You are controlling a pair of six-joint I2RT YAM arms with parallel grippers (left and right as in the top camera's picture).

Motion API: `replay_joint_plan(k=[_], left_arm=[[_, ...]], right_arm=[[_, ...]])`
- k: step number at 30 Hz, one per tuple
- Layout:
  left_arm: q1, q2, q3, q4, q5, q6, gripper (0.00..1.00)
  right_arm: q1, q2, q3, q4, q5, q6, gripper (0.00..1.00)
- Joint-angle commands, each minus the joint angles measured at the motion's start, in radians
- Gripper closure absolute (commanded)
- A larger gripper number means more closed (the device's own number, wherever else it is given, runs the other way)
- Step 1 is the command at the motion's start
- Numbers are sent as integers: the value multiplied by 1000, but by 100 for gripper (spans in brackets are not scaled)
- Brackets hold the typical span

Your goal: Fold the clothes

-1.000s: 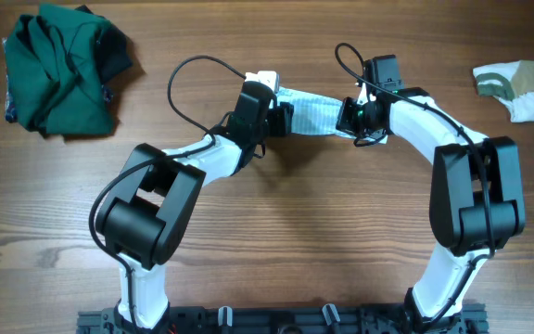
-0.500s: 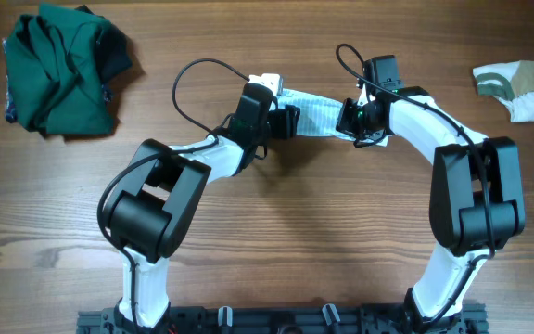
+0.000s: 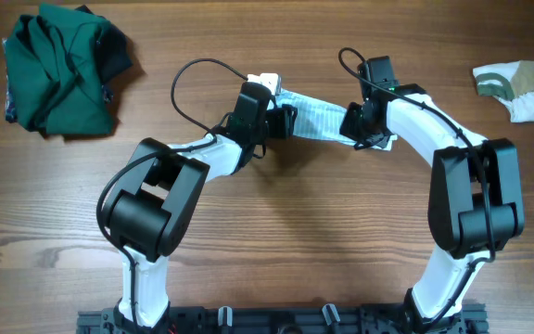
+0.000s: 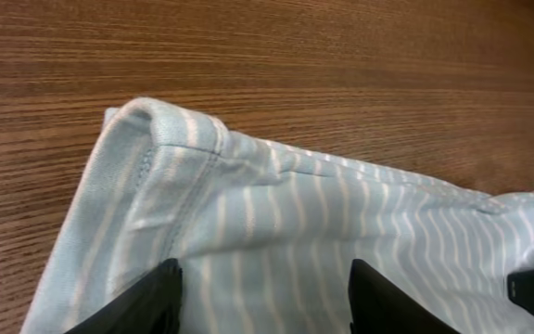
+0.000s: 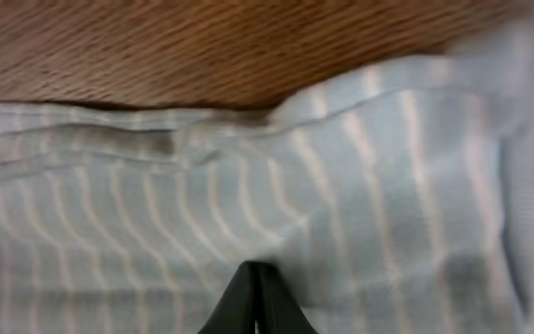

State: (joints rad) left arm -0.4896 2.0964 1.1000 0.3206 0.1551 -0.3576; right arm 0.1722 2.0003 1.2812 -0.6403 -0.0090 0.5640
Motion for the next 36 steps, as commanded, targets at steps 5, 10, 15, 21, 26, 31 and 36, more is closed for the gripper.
replay_joint_plan(k=[5, 10, 15, 21, 26, 31, 36], left_arm=[[17, 38, -3, -21, -15, -17, 41], [17, 38, -3, -19, -15, -17, 41], [17, 38, -3, -18, -14, -17, 41], [16, 38, -4, -2, -14, -17, 37], [16, 38, -3, 12, -14, -17, 27], [16, 37, -3, 34, -6, -17, 21], [16, 37, -4, 35, 6, -17, 17]], right_arm=[[-95, 27, -31, -80, 148, 10, 96], [-156, 27, -31, -87, 148, -30, 95], [-183, 27, -28, -87, 152, -43, 95], [-183, 22, 28, -122, 44, -119, 89], [-183, -49, 57, -125, -34, -147, 69], [-183, -185, 57, -129, -71, -198, 19], [-183, -257, 57, -143, -71, -198, 2]])
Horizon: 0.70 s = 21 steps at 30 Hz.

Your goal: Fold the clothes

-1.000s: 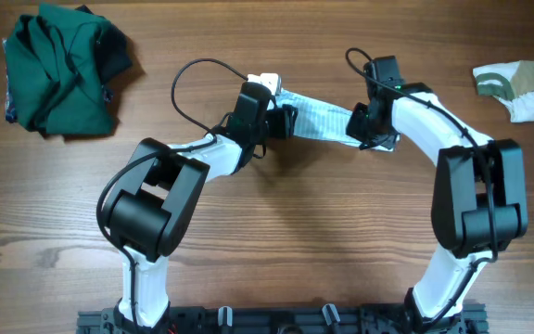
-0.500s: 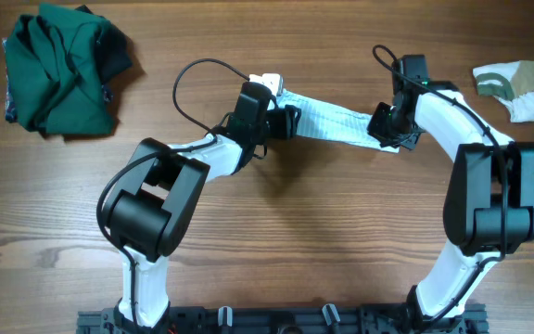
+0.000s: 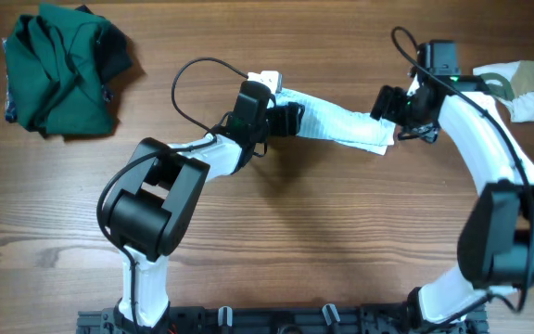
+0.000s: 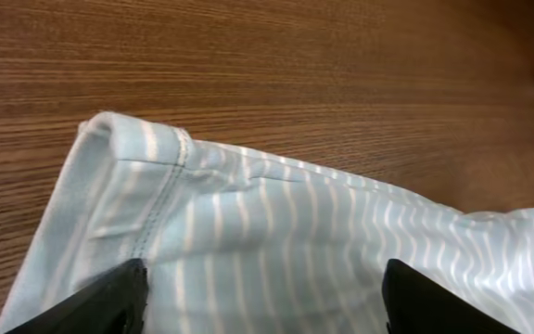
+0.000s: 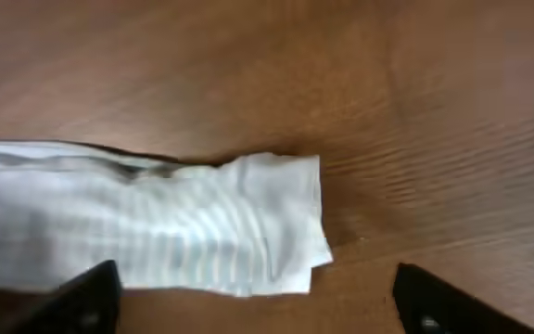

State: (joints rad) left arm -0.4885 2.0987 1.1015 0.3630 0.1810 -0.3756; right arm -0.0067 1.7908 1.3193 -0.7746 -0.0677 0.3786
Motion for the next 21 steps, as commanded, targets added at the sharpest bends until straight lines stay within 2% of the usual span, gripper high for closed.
replay_joint_plan(k=[1, 8, 12, 15, 21], left_arm=[[14, 35, -5, -5, -19, 2, 16], [15, -44, -5, -5, 9, 2, 14], [19, -149, -5, -48, 5, 40, 4], [43, -221, -5, -116, 5, 40, 4], [145, -268, -5, -334, 17, 302, 6]], right_arm=[[-4, -48, 19, -15, -13, -12, 1], [-4, -29, 7, -46, 0, -16, 1], [-4, -29, 7, -53, 0, -17, 0], [-4, -29, 6, -66, -1, -21, 0], [-4, -27, -61, -51, -3, -39, 0]])
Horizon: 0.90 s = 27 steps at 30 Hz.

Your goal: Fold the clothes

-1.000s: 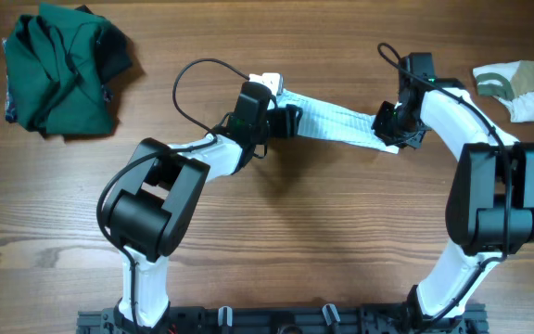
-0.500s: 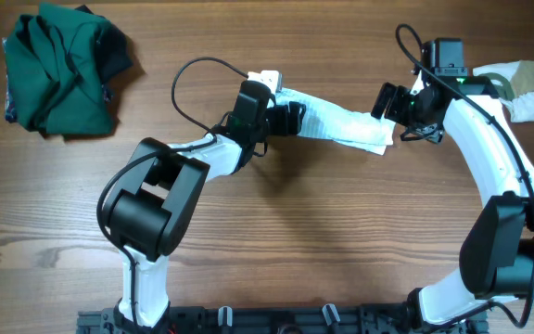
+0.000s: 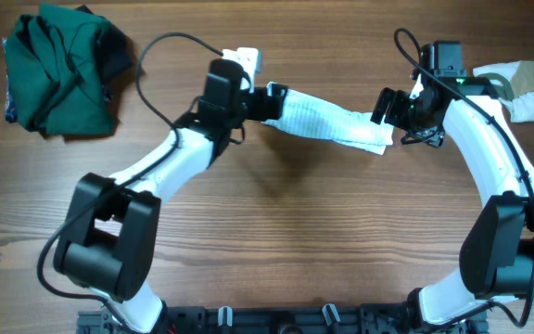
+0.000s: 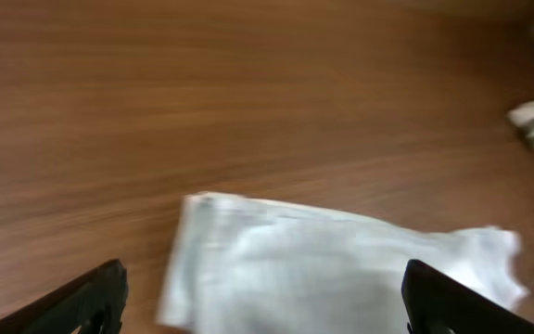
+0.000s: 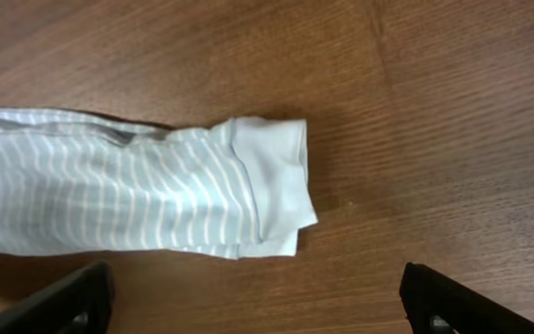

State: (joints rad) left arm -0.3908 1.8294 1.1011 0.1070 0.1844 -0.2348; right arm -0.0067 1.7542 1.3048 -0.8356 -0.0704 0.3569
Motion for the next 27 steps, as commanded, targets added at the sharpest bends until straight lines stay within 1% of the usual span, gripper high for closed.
replay_joint_plan(k=[1, 3, 5, 10, 15, 20, 27], left_arm=[[54, 3, -5, -99, 21, 190, 6], [63, 6, -4, -116, 32, 269, 6], [63, 10, 2, -106, 32, 308, 8], [60, 82, 6, -24, 37, 306, 8], [50, 143, 6, 67, 44, 305, 8], [46, 154, 6, 96, 55, 306, 12], [46, 221, 7, 112, 81, 302, 11]], right_arm=[[-4, 10, -57, 13, -4, -17, 0], [-4, 10, -85, 28, -17, -17, 0], [-4, 10, -102, 40, -22, -17, 0], [-4, 10, -114, 43, -85, -18, 0], [-4, 10, -116, 54, -88, -18, 0], [-4, 10, -116, 65, -89, -16, 0], [-4, 10, -116, 64, -89, -17, 0]])
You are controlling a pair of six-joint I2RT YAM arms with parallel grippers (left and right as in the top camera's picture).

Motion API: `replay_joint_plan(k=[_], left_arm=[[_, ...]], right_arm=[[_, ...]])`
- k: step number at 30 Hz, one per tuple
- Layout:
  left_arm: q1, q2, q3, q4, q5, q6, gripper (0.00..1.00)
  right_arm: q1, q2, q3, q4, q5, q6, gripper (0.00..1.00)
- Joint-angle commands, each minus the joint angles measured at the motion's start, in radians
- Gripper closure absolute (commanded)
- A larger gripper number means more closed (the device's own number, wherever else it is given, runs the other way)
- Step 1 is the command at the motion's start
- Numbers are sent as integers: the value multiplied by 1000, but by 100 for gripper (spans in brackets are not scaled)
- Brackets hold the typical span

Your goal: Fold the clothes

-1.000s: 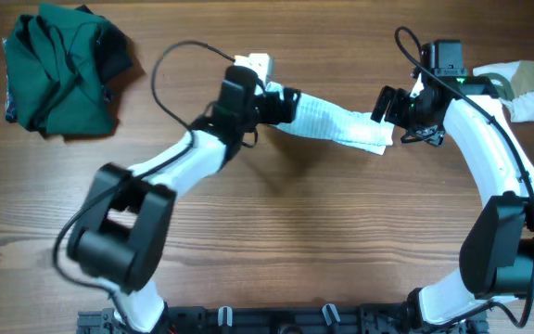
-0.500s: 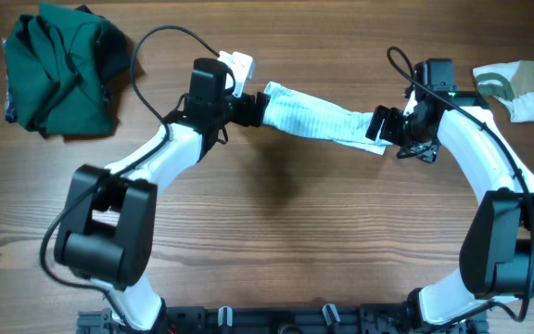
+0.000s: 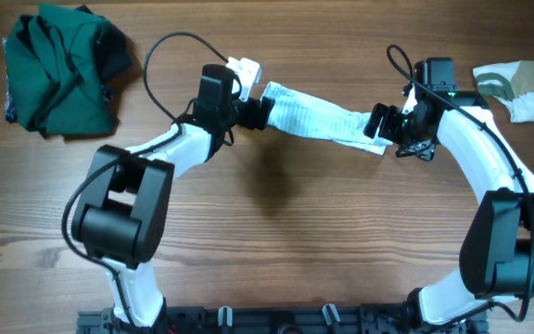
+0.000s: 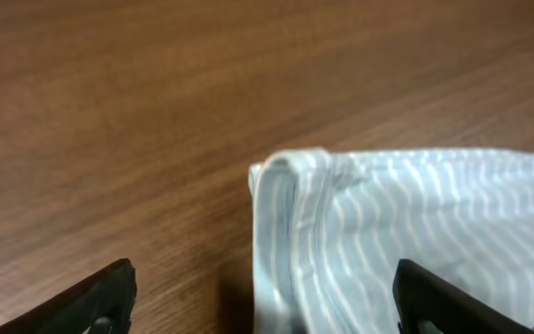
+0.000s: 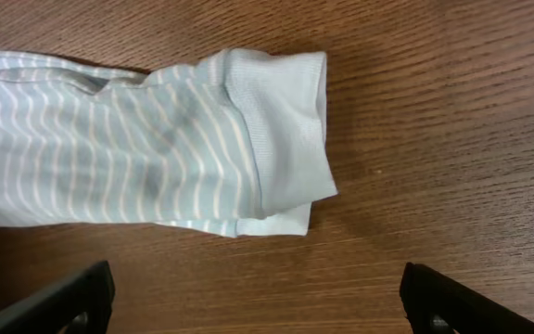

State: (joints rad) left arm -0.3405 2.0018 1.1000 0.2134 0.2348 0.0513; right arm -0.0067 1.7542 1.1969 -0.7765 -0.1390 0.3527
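Observation:
A light blue striped garment (image 3: 318, 117), folded into a long narrow strip, lies slanted on the wooden table. My left gripper (image 3: 256, 112) stands open at its left end. In the left wrist view the strip's hemmed end (image 4: 378, 223) lies between the wide-apart fingers of the left gripper (image 4: 269, 301). My right gripper (image 3: 379, 124) is open at the right end. The right wrist view shows the cuffed end (image 5: 272, 130) lying flat ahead of the right gripper (image 5: 258, 306), with bare wood between its fingers.
A heap of dark green clothes (image 3: 61, 70) sits at the far left corner. A small folded white and olive garment (image 3: 514, 89) lies at the far right. The table (image 3: 276, 241) shows bare wood in front of the strip.
My left gripper, which looked at the strip from farther off, is now low and close at its left end. The right gripper has shifted slightly toward the cuffed end. Both remain open.
First my right gripper was shut on the striped cloth and the left fingers stood close around its left end. Then the right was open beyond the right end and the left fingers were wide. Later the left was drawn back, and now it is near the end again.

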Motion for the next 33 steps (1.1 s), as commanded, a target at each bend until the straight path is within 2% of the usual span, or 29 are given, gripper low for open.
replay_joint_plan(k=[1, 5, 6, 10, 11, 13, 14, 18, 23, 33], left_arm=[[-5, 49, 9, 8, 31, 15, 11], [-5, 49, 11, 12, 31, 11, 17], [-5, 49, 11, 12, 31, 12, 21], [-5, 52, 11, 12, 31, 11, 59], [-5, 52, 12, 15, 31, 11, 77], [-10, 52, 20, 28, 31, -7, 93], [-17, 51, 32, 28, 43, -7, 96], [-68, 50, 92, 10, 53, -6, 96], [-135, 56, 108, -2, -6, -6, 96], [-122, 110, 112, -88, -72, -36, 88]], right_arm=[[-4, 10, -8, 5, -20, -13, 0], [-4, 10, -8, 5, -20, -12, 0], [-4, 10, -8, 5, -20, -13, 0], [-4, 10, -8, 5, -20, -12, 0], [-4, 10, -8, 5, -20, -13, 0], [-4, 10, -8, 5, -20, -13, 0], [-4, 10, -8, 5, -20, -13, 0], [-4, 10, -8, 6, -19, -13, 0], [-4, 10, -8, 9, -19, -13, 0], [-4, 10, -8, 7, -20, -13, 0]])
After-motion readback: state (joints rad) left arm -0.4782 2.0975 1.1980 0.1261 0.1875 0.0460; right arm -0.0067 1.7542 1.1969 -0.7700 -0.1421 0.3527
